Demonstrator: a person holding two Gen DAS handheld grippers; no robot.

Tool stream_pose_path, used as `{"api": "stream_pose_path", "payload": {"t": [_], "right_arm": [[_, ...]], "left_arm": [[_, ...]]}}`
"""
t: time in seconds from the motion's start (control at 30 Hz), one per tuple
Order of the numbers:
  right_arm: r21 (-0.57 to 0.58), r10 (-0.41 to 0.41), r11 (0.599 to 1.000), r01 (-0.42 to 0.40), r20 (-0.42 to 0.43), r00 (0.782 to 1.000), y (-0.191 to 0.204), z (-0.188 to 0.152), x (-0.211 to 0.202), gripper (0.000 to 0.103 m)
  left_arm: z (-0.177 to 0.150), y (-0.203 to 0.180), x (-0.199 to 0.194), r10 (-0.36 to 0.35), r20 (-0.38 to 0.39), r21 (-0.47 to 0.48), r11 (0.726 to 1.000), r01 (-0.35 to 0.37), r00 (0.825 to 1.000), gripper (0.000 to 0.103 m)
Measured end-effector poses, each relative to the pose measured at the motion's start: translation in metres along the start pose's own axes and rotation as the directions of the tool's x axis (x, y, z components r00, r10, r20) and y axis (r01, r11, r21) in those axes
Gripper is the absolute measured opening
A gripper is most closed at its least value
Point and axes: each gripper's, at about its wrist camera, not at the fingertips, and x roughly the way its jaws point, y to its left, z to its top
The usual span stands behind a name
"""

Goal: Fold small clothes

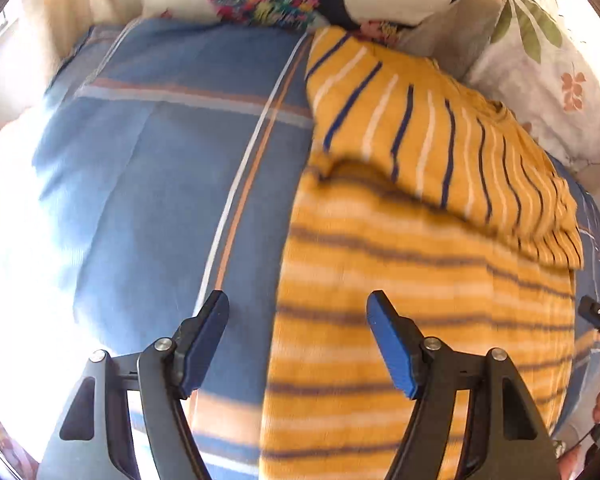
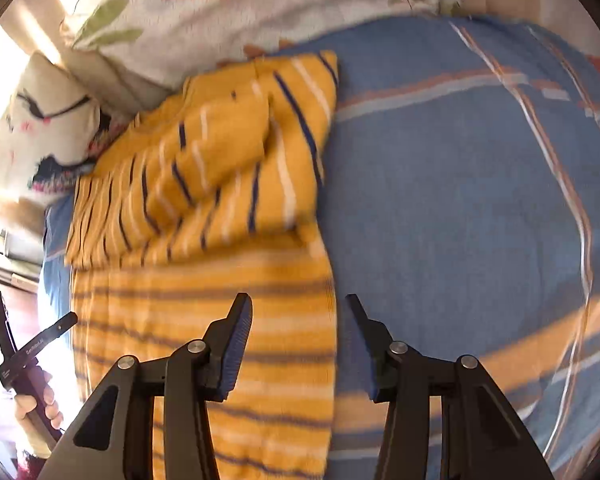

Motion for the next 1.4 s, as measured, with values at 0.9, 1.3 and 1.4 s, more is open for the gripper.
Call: {"api": "stream_pose_path", "payload": {"t": [0.9, 1.3, 1.4], "right_arm": [[0.143, 0.564, 0.824, -0.548, -0.304, 0.768, -0.022, -0.152, 0.006, 0.052], [-0.012, 0.477, 0.856, -0.517, -0.368, 0.798, 0.007, -0.145, -0.017, 0.011], [-0.023, 0.532, 0.820, -0.572, -0.340, 0.776, 0.012, -0.131, -0.037, 0.011]], "left_arm": [[-0.175, 0.032, -0.064, -0.356, 0.045, -0.242, 0.903, 0.356, 0.933, 0.052], [-0.176, 0.030, -0.091, -0.282, 0.068, -0.317, 0.903, 0.289, 0.957, 0.008], [-0.169, 0.028, -0.109, -0.299, 0.113, -0.334, 0.887, 0.320, 0.947, 0.008]]}}
